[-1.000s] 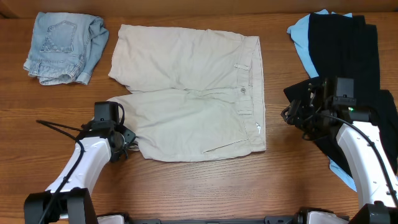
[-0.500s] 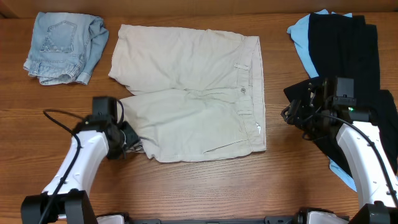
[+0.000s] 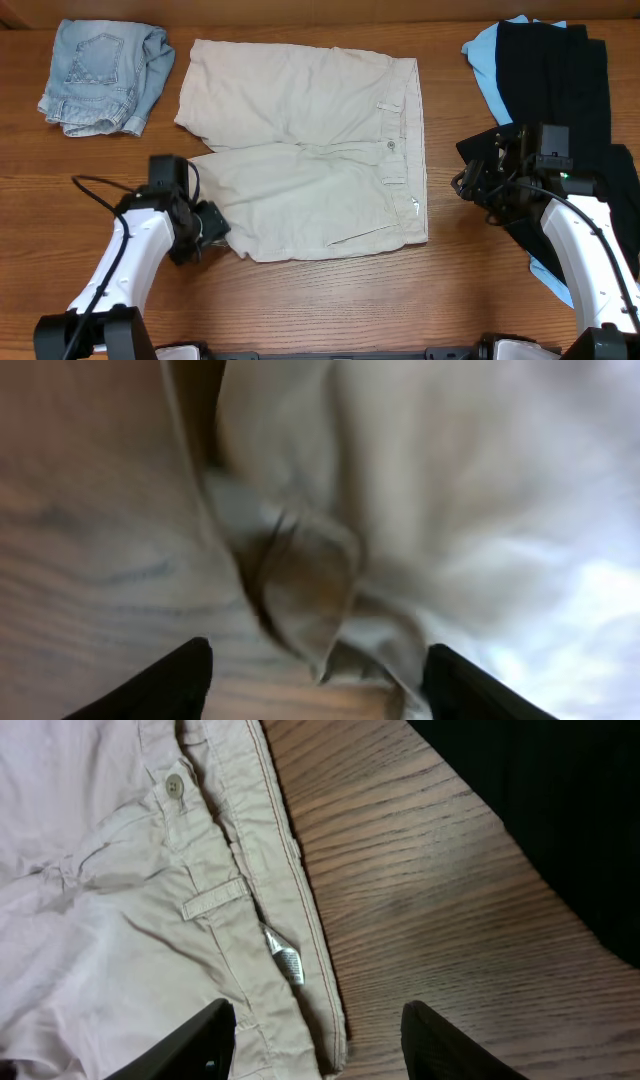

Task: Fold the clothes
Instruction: 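Grasp the lower-left corner with left gripper, lower-right hem with right gripper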

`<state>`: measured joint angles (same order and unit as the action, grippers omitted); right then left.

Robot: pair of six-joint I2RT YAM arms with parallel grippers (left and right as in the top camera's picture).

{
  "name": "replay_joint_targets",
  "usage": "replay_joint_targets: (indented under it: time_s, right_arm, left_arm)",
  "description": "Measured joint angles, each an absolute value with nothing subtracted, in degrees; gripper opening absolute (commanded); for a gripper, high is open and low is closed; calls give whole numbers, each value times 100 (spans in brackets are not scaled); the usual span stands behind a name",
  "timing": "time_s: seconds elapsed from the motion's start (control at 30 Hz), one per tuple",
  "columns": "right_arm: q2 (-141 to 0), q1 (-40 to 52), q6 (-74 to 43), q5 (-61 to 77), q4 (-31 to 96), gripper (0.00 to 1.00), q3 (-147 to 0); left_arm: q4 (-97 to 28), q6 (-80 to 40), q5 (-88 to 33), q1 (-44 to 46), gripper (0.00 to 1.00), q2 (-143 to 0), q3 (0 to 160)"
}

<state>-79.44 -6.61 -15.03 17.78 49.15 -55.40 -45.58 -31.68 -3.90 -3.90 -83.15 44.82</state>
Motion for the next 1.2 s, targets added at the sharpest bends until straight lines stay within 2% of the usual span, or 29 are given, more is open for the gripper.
replay_joint_targets:
  time_s: [0.23, 0.37, 0.5, 0.63, 0.67, 0.77, 0.97, 1.2]
  right_arm:
    - [-7944, -661, -1498, 1780, 4910, 57, -5540]
    - [-7944, -661, -1498, 1778, 4912, 57, -5540]
    - [-7944, -661, -1498, 1780, 4910, 57, -5540]
    - [-7944, -661, -1498, 1780, 4912, 56, -5540]
    - [-7944, -661, -1498, 1778, 4912, 54, -5540]
    - [-7944, -661, -1544, 1780, 4963, 52, -5540]
    - [-7944, -530, -1828, 1774, 5111, 52, -5540]
    - [-7953, 423, -2473, 1245, 5494, 58, -5540]
  left_arm:
    - [-3763, -3269, -392, -390, 63, -8318, 3938]
    - [-3487, -3293, -355, -388, 55, -8318, 3750]
    - [-3317, -3371, -167, -388, 40, -8315, 3706]
    - [-3214, -3430, -64, -388, 9, -8313, 3667]
    - [-3199, -3448, -75, -388, 4, -8313, 3664]
    - [-3288, -3448, -91, -375, 4, -8298, 3682]
    - [-4630, -3208, -91, -379, 4, -8307, 4147]
    - [-5961, -2665, -89, -379, 4, -8335, 5555]
